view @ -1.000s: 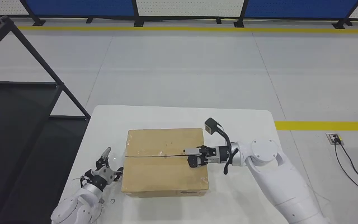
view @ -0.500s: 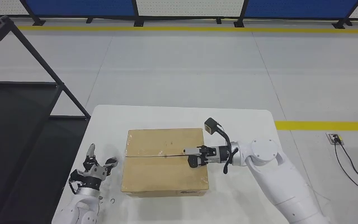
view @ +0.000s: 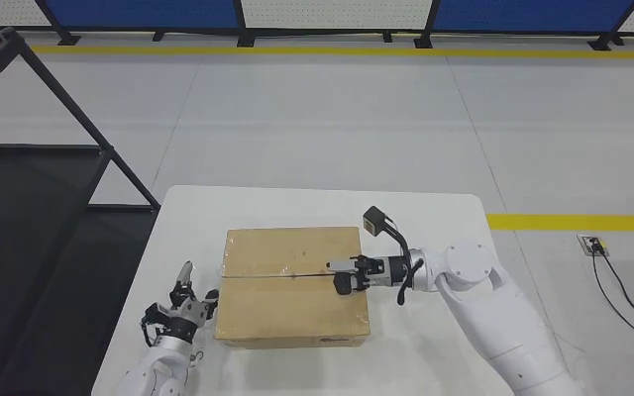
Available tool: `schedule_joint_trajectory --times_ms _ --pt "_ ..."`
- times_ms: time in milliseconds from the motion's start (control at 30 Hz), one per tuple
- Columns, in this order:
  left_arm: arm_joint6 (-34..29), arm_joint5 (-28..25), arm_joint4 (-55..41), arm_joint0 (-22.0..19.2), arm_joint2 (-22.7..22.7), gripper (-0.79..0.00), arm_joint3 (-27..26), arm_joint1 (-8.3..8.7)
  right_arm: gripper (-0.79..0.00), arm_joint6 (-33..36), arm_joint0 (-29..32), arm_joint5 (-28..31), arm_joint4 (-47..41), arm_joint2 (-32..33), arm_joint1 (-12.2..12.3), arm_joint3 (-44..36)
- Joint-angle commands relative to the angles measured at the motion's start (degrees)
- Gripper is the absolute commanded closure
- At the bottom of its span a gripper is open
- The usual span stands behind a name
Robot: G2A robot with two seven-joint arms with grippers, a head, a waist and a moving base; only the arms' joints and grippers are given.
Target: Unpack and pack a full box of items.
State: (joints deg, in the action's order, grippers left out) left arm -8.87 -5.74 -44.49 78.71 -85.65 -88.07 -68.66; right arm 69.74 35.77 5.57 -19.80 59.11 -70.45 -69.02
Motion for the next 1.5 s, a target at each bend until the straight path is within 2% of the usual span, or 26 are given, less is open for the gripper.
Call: schedule_joint_trajectory --times_ms 0,167,267,367,467,700,867,1033,1133,1467 --pt "0.08 -2.19 -0.84 -1.02 0.31 -0.785 0.97 -0.29 -0.785 0.11 -0.16 0.09 -0.06 -0.16 -0.02 0.21" --pt "2.38 -9.85 -2.69 -1.68 -0.12 -0.785 1.33 -1.01 -0.785 0.08 -0.35 0.27 -0.17 -0.38 -0.04 0.53" --pt "3.69 -14.17 -2.66 -0.85 -1.08 -0.785 -0.1 -1.29 -0.785 0.05 -0.35 0.29 -0.14 -0.39 0.0 0.51" --pt "4.27 -16.34 -1.77 0.04 -2.21 -0.785 -2.32 -1.39 -0.785 0.04 -0.38 0.09 0.01 -0.44 0.05 0.4" --pt "3.99 -15.92 -0.59 0.8 -2.86 -0.785 -4.86 -1.41 -0.785 0.15 -0.52 0.08 -0.02 -0.56 0.06 0.28" --pt "2.8 -8.8 3.28 -0.81 -2.38 -0.785 -6.35 -1.34 -0.785 0.28 -0.93 0.42 -0.17 -0.89 0.02 0.37" --pt "3.38 -9.45 4.58 -1.73 -1.76 -0.785 -5.86 -1.65 -0.785 0.19 -0.65 0.75 -0.43 -0.57 0.15 0.44" --pt "8.21 -9.26 3.21 -3.53 -2.39 -0.785 -5.48 -2.1 -0.785 0.21 -0.39 0.92 -0.54 -0.34 0.29 0.4" --pt "8.76 -10.49 2.47 -3.47 -2.9 -0.785 -5.83 -2.31 -0.785 0.16 -0.3 0.96 -0.74 -0.24 0.34 0.43" --pt "6.16 -11.89 4.42 -0.43 -4.35 -0.785 -13.01 -2.5 -0.785 0.43 -0.88 1.05 -1.18 -0.42 0.35 1.24"
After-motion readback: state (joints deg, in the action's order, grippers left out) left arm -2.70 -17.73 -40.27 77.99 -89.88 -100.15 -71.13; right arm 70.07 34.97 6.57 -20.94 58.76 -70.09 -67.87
